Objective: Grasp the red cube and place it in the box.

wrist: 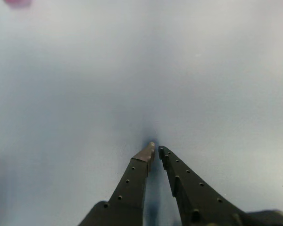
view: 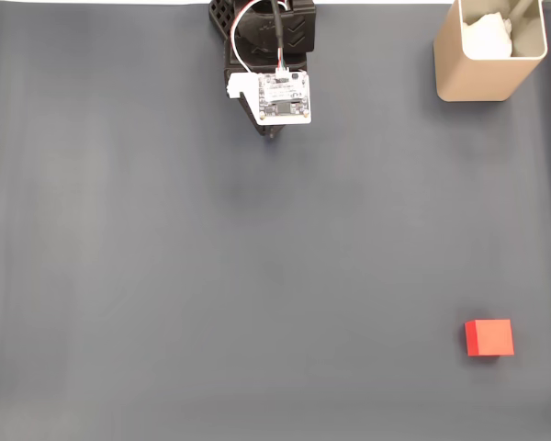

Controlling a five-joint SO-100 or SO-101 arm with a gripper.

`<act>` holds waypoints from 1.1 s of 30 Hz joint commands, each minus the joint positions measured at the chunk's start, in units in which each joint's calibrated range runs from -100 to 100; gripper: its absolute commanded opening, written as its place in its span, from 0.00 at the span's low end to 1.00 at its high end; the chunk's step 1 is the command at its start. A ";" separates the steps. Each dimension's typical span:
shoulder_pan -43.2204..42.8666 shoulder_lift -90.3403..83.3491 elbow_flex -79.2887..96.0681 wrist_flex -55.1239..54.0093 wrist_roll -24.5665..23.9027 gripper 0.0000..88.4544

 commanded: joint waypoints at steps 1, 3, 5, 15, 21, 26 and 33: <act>-0.55 0.09 0.81 1.12 0.15 0.00; -0.55 0.09 0.81 1.12 0.15 0.00; -0.55 0.09 0.81 1.12 0.15 0.00; -0.55 0.09 0.81 1.04 -0.10 0.00; -0.55 0.09 0.81 1.04 -0.05 0.00; -0.34 0.09 0.81 0.96 -0.98 0.00; -0.55 0.09 0.81 0.79 -1.42 0.00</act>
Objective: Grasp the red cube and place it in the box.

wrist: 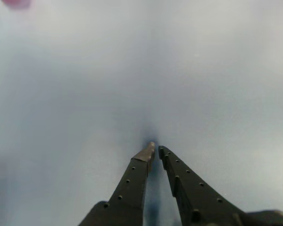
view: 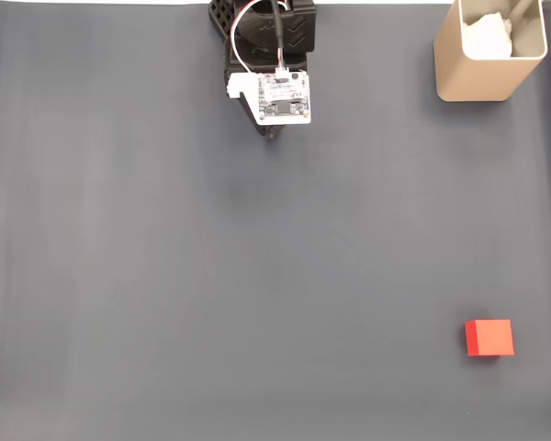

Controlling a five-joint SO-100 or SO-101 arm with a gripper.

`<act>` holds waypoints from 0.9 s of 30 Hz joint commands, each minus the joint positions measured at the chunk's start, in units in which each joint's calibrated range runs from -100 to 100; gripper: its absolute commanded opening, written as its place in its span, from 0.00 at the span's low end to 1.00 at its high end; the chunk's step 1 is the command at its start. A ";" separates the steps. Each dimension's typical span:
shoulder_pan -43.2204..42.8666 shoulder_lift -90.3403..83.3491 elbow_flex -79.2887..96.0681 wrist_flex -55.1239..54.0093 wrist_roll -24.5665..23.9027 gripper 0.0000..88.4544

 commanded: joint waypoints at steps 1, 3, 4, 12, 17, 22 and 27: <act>-0.55 0.09 0.81 0.79 -0.78 0.00; -0.76 0.09 0.81 0.22 -1.07 0.00; -0.76 0.09 0.81 -0.19 -1.42 0.00; -0.76 0.09 0.81 -9.37 -3.32 0.00; -0.83 0.26 0.81 -15.93 -3.37 0.00; -0.83 1.21 0.26 -22.73 -3.22 0.00; -2.04 4.59 -3.48 -27.24 -2.83 0.00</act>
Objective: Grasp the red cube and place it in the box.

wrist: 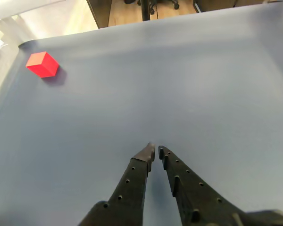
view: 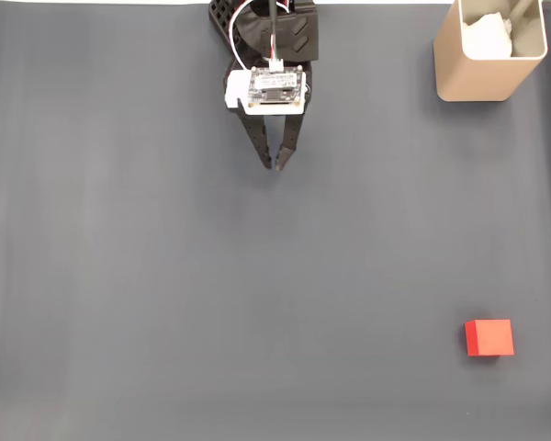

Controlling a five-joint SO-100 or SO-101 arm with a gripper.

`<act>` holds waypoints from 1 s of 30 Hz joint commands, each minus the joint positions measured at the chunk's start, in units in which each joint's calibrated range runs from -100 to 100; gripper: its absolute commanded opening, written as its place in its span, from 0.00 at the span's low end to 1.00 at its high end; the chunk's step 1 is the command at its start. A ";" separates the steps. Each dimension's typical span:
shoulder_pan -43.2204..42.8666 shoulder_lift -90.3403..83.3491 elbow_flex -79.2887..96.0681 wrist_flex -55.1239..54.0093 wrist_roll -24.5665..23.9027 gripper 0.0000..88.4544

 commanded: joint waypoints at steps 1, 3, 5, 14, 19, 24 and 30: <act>-1.29 2.68 -3.76 -2.75 0.39 0.00; -1.93 4.93 -6.31 -3.16 0.49 0.00; -2.57 7.27 -8.87 -3.41 0.59 0.00; -3.84 18.36 -20.91 -4.06 1.37 0.00; -4.70 24.17 -27.57 -3.90 2.10 0.00; -5.83 29.28 -33.78 -3.24 2.64 0.00; -8.25 36.48 -42.81 -1.11 3.32 0.00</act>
